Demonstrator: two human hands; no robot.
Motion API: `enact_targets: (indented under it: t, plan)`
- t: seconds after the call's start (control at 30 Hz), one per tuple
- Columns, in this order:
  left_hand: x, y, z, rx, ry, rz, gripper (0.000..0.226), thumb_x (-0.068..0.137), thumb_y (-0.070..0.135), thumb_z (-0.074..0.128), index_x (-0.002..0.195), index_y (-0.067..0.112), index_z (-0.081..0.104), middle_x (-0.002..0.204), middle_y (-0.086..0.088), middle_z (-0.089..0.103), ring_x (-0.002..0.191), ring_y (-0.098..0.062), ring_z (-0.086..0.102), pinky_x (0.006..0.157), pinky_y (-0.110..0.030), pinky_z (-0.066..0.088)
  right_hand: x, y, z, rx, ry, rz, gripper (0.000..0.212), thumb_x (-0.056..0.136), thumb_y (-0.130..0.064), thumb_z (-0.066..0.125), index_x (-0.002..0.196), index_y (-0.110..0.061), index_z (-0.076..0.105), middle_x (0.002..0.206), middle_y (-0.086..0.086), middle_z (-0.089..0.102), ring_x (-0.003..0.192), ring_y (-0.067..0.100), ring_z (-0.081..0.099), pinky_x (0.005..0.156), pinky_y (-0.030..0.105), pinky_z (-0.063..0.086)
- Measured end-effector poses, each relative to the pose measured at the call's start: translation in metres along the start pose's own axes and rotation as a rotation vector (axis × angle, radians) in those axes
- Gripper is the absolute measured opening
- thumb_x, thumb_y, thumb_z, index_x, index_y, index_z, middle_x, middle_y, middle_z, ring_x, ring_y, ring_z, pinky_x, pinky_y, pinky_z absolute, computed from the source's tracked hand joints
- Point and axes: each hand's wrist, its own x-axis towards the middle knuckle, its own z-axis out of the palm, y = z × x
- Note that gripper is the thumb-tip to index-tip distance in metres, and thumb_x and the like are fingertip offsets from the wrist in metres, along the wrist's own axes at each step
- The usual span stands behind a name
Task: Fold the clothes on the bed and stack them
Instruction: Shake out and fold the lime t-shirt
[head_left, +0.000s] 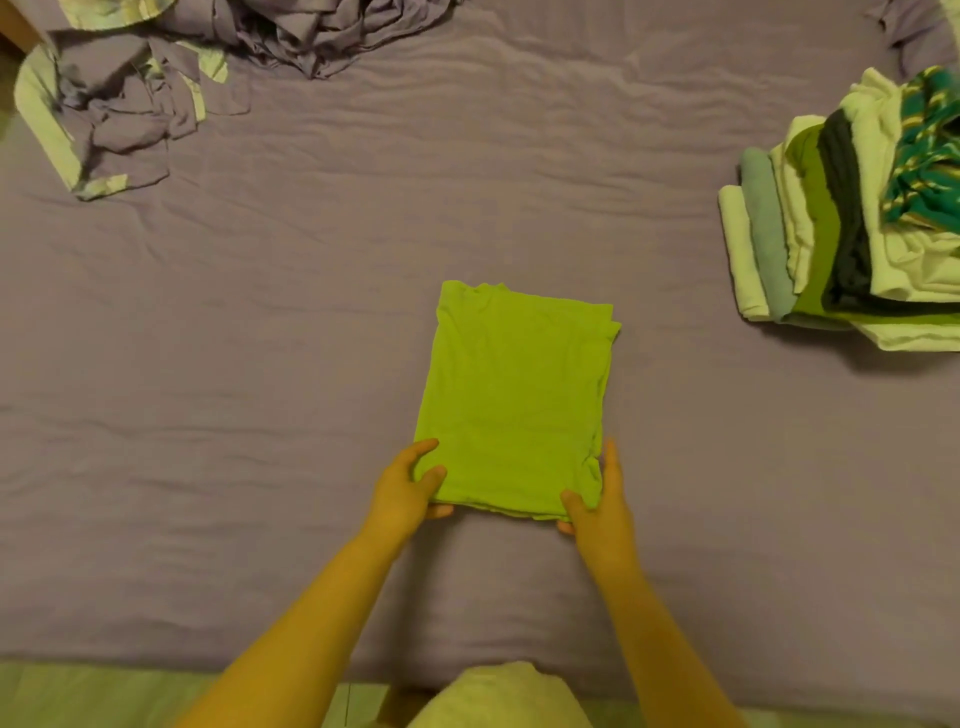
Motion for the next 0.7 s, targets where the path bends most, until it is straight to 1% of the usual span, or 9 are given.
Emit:
enact_targets:
  t: [0.1, 0.2, 0.27, 0.3, 0.4, 0.5, 0.57, 0.63, 0.7]
  plan:
    - [-0.031, -0.016, -0.018, 0.017, -0.038, -0.025, 0.039, 0.094, -0.002, 0.052, 0.131, 0.010, 0.051, 0.114, -0.010, 0.048, 0.077, -0.020, 0.054, 0.049, -0.026, 0.057, -0.034, 0.010, -0.002, -0.265, -0.110, -0.147, 0.081, 0.092, 0.006, 0.048, 0.139, -0.049, 0.013, 0.152, -0.001, 0.024, 0.129, 0.032, 0.041, 0.089, 0.052, 0.052]
    - [-0.057, -0.030, -0.034, 0.050, -0.121, -0.052, 0.033, 0.094, -0.001, 0.052, 0.122, 0.015, 0.056, 0.105, -0.010, 0.051, 0.070, -0.015, 0.052, 0.051, -0.026, 0.057, -0.062, 0.019, -0.002, -0.321, -0.170, -0.096, 0.080, 0.091, 0.011, 0.040, 0.124, -0.062, 0.040, 0.153, 0.012, 0.016, 0.116, 0.029, 0.049, 0.083, 0.041, 0.055]
    - [-0.071, -0.037, -0.042, 0.069, -0.170, -0.101, 0.027, 0.094, 0.000, 0.053, 0.116, 0.014, 0.060, 0.097, -0.008, 0.053, 0.067, -0.014, 0.053, 0.052, -0.025, 0.056, -0.077, 0.028, -0.004, -0.262, -0.130, -0.012, 0.052, 0.092, 0.012, 0.042, 0.111, -0.032, 0.060, 0.155, 0.014, 0.011, 0.094, 0.024, 0.053, 0.065, 0.021, 0.056]
    - [-0.075, -0.041, -0.044, 0.070, -0.174, -0.130, 0.024, 0.094, 0.001, 0.054, 0.114, 0.013, 0.061, 0.095, -0.008, 0.055, 0.064, -0.014, 0.057, 0.051, -0.024, 0.056, -0.083, 0.033, -0.004, -0.236, -0.089, 0.035, 0.039, 0.091, 0.012, 0.044, 0.108, -0.020, 0.060, 0.155, 0.014, 0.011, 0.086, 0.024, 0.053, 0.058, 0.017, 0.054]
    - [-0.080, -0.045, -0.046, -0.009, -0.107, -0.202, 0.013, 0.092, 0.003, 0.057, 0.104, 0.006, 0.063, 0.093, -0.011, 0.059, 0.051, -0.014, 0.065, 0.049, -0.024, 0.056, -0.090, 0.039, -0.001, -0.196, -0.011, 0.104, 0.024, 0.088, 0.012, 0.052, 0.100, -0.006, 0.062, 0.152, 0.014, 0.016, 0.077, 0.020, 0.055, 0.052, 0.015, 0.052]
    - [-0.072, -0.035, -0.045, -0.164, -0.039, -0.255, 0.008, 0.092, 0.004, 0.058, 0.098, 0.003, 0.062, 0.093, -0.013, 0.063, 0.052, -0.014, 0.067, 0.052, -0.025, 0.057, -0.080, 0.026, 0.000, -0.131, 0.032, 0.064, 0.025, 0.084, 0.013, 0.059, 0.104, -0.002, 0.062, 0.149, 0.012, 0.021, 0.093, 0.018, 0.056, 0.061, 0.021, 0.057]
    - [-0.064, -0.020, -0.046, -0.297, -0.072, -0.258, 0.010, 0.091, -0.001, 0.056, 0.098, 0.003, 0.062, 0.092, -0.015, 0.066, 0.059, -0.016, 0.069, 0.057, -0.026, 0.059, -0.068, 0.013, -0.002, -0.176, 0.016, -0.020, 0.036, 0.078, 0.015, 0.064, 0.110, -0.002, 0.060, 0.147, 0.016, 0.026, 0.117, 0.021, 0.046, 0.089, 0.025, 0.051]
    - [-0.051, -0.005, -0.049, -0.433, -0.165, -0.235, 0.029, 0.077, -0.009, 0.060, 0.103, 0.003, 0.060, 0.089, -0.013, 0.070, 0.067, -0.018, 0.071, 0.063, -0.027, 0.059, -0.056, 0.003, -0.006, -0.296, -0.079, -0.117, 0.050, 0.074, 0.020, 0.063, 0.120, 0.005, 0.052, 0.144, 0.021, 0.028, 0.123, 0.019, 0.037, 0.093, 0.004, 0.035]
    - [-0.034, 0.002, -0.052, -0.350, -0.255, -0.154, 0.050, 0.067, -0.017, 0.062, 0.114, 0.000, 0.056, 0.091, -0.011, 0.070, 0.074, -0.016, 0.070, 0.067, -0.023, 0.058, -0.042, -0.003, -0.006, -0.418, -0.174, -0.184, 0.054, 0.074, 0.020, 0.061, 0.125, 0.008, 0.047, 0.142, 0.024, 0.031, 0.126, 0.026, 0.038, 0.092, 0.002, 0.031]
